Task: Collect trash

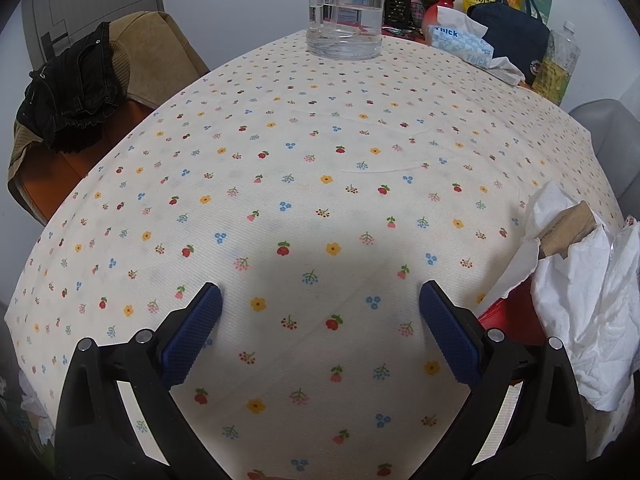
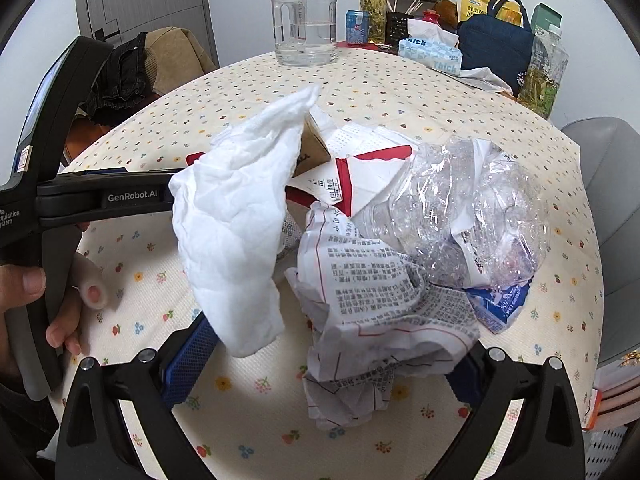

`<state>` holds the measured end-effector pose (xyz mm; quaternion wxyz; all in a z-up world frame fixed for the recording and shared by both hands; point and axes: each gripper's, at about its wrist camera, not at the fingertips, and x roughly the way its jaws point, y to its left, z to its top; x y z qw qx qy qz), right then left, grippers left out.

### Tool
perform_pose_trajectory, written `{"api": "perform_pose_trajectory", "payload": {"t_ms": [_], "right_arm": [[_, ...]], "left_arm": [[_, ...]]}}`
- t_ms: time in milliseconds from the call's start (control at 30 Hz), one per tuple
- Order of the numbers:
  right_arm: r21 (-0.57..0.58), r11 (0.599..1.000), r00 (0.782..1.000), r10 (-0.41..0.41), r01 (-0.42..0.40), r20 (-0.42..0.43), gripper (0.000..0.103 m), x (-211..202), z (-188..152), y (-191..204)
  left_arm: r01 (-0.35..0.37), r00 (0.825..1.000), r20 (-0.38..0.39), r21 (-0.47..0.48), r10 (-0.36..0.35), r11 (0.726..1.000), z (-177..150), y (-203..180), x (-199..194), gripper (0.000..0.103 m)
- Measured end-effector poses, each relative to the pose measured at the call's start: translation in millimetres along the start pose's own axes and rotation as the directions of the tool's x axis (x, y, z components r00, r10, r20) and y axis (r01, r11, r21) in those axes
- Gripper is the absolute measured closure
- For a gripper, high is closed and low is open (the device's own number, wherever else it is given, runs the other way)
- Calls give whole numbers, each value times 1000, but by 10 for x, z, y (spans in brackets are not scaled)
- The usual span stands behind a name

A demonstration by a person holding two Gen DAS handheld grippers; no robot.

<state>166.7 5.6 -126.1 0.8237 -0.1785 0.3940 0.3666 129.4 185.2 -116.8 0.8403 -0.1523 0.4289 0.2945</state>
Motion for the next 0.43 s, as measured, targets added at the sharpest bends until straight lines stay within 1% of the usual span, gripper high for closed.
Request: {"api": "perform_pose_trajectory", "payload": {"t_ms": [433], "right_arm": [[0,1000,1000,0,0,0,7,0,1,3]], "left_arm": [[-4,1000,0,2,4,1000,-3,-2,-1,5]]}}
